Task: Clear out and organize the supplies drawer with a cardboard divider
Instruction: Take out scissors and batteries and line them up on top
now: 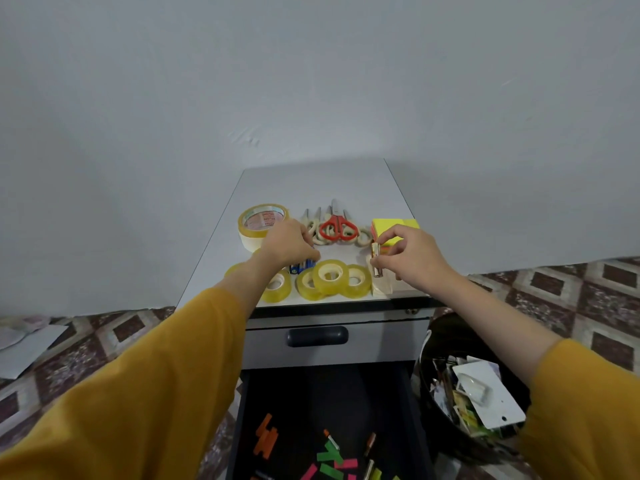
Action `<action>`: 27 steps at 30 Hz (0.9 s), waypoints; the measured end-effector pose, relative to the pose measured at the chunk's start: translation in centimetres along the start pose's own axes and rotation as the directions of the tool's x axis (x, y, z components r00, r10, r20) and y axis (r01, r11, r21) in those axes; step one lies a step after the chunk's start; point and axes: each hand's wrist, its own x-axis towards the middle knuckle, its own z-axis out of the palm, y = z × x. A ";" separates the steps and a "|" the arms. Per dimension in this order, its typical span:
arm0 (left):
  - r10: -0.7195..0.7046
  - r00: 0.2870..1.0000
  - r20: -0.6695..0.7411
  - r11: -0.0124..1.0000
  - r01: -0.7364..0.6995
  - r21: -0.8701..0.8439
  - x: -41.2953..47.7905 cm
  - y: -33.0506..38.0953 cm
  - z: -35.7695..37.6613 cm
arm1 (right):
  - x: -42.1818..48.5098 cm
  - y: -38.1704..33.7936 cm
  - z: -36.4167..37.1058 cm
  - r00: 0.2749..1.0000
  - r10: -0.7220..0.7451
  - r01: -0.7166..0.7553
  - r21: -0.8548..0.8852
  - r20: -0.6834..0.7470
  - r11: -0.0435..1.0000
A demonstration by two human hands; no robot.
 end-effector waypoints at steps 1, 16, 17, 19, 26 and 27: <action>0.000 1.000 -0.003 1.000 0.000 0.022 0.0 -0.1 0.0 | 0.1 -0.1 0.1 1.000 -0.001 0.002 -0.005 0.004 1.000; 0.053 0.987 -0.151 0.990 -0.072 -0.124 -1.5 -2.3 -1.4 | 3.8 -5.0 4.4 0.996 -0.003 0.013 -0.103 0.094 0.995; 0.050 0.986 -0.161 0.988 -0.072 -0.136 -1.8 -2.6 -1.6 | 4.0 -5.2 4.8 0.995 -0.001 0.014 -0.135 0.095 0.991; 0.036 0.984 -0.176 0.984 -0.065 -0.165 -2.4 -3.3 -1.9 | 4.3 -5.4 5.6 0.995 -0.005 0.024 -0.196 0.098 0.980; -0.026 0.986 -0.167 0.967 -0.017 -0.255 -3.4 -5.5 -2.6 | 4.4 -5.9 7.1 0.995 0.049 -0.016 -0.341 0.089 0.940; -0.033 0.986 -0.166 0.964 -0.012 -0.267 -3.5 -5.7 -2.6 | 4.5 -5.9 7.2 0.994 0.053 -0.017 -0.343 0.096 0.939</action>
